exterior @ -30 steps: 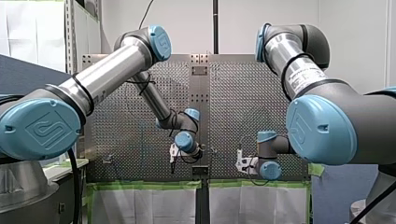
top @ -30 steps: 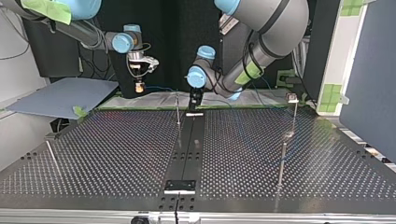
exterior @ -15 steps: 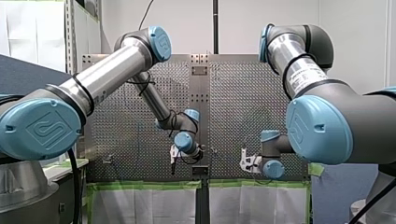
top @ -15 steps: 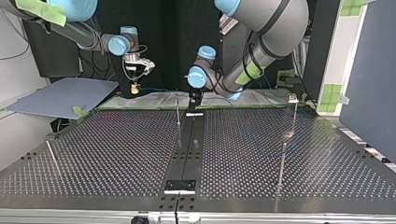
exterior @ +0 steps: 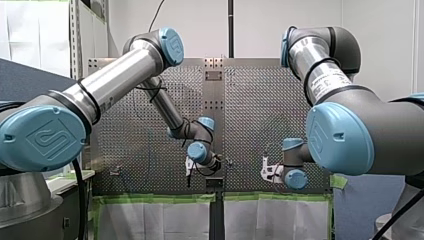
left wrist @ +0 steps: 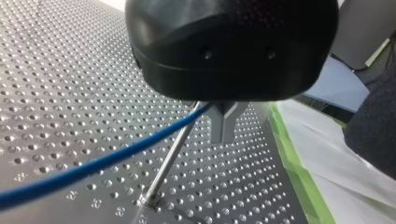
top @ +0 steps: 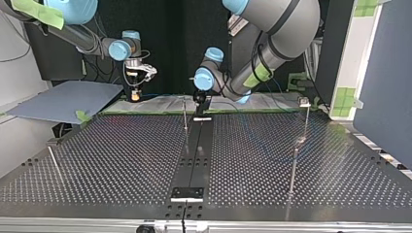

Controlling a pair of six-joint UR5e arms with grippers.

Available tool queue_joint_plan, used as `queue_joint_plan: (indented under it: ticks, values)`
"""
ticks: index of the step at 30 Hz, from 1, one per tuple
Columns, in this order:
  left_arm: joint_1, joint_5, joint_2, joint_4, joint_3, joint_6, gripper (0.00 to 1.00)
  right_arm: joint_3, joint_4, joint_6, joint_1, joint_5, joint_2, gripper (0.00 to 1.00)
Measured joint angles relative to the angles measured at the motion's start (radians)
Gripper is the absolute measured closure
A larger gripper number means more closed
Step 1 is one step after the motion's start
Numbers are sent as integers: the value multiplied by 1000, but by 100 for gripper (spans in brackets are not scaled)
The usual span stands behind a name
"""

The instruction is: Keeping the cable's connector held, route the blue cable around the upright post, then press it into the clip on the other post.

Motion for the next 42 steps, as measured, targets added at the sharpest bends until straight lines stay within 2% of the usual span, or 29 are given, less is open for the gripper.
queue_joint_plan:
  ticks: [12,20,24,26,30,42]
  values:
    - [-1,37,-1,4,0,-64,100,-9,0,-2,-10,1,10,100]
    - [1,54,-1,15,0,-81,100,-20,4,0,-15,2,31,100]
    - [2,58,-4,22,0,-93,100,-38,24,-4,-15,2,59,100]
    - [3,60,-15,27,0,-100,100,-46,43,-14,-14,4,70,100]
    - [5,62,-34,19,0,-93,100,-52,68,-25,-15,5,76,100]
    - [13,80,-38,40,0,-98,100,-75,84,-29,-16,4,78,100]
